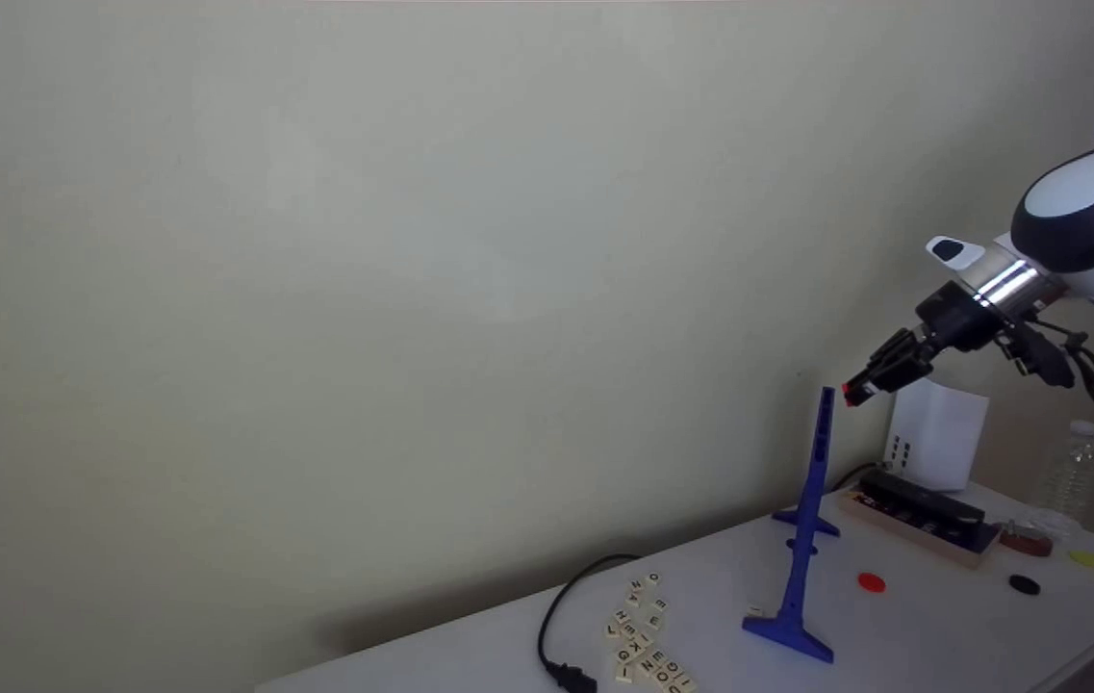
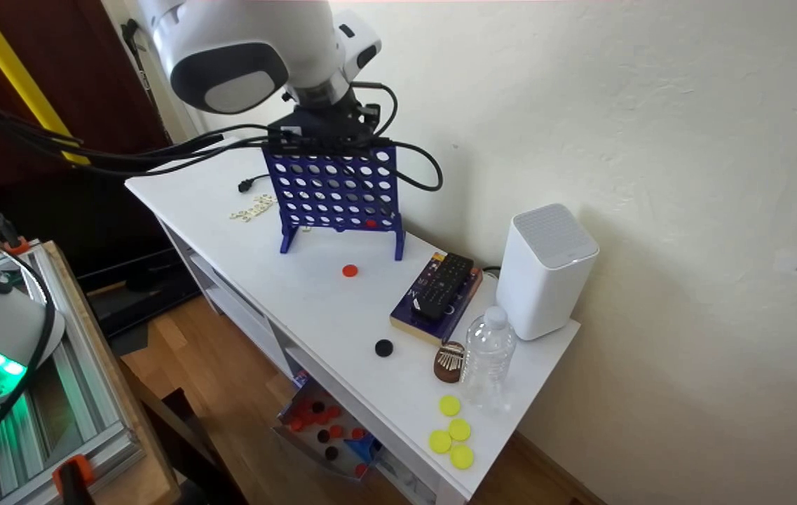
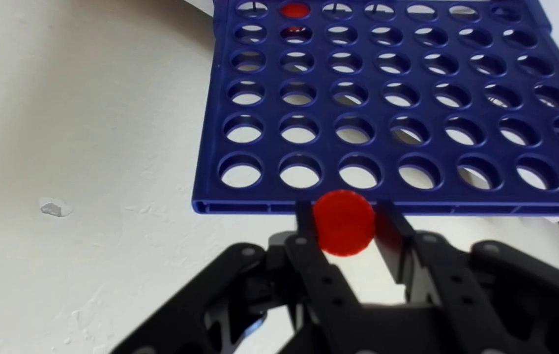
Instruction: Put the orange circle inside the blue object
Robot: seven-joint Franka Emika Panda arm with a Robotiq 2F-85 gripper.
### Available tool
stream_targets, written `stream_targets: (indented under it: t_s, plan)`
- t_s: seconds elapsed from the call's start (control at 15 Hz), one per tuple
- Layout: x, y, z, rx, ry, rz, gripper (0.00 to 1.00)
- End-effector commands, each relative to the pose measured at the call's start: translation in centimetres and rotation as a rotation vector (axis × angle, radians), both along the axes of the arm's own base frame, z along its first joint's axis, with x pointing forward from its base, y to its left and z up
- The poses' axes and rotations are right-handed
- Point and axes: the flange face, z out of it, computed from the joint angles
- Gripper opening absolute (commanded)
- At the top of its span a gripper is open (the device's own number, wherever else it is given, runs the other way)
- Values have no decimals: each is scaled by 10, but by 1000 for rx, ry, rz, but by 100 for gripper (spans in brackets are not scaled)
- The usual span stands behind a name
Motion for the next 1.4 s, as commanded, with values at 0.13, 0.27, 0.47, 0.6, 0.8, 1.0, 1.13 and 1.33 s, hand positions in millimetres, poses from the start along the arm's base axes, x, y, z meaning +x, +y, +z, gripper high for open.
stream_targets:
  t_s: [0.13, 0.27, 0.47, 0.6, 0.8, 1.0, 1.13, 1.33]
  plan:
    - [2, -7, 8, 53, -17, 20, 10]
    - [5, -8, 9, 64, -7, 25, 10]
    - [9, -12, 11, 80, 5, 36, 10]
    - [13, -14, 12, 87, 16, 42, 10]
    - [18, -17, 13, 98, 28, 44, 10]
    - [21, -17, 13, 100, 32, 45, 10]
    - [23, -17, 11, 99, 35, 44, 10]
    - [24, -15, 3, 103, 47, 53, 10]
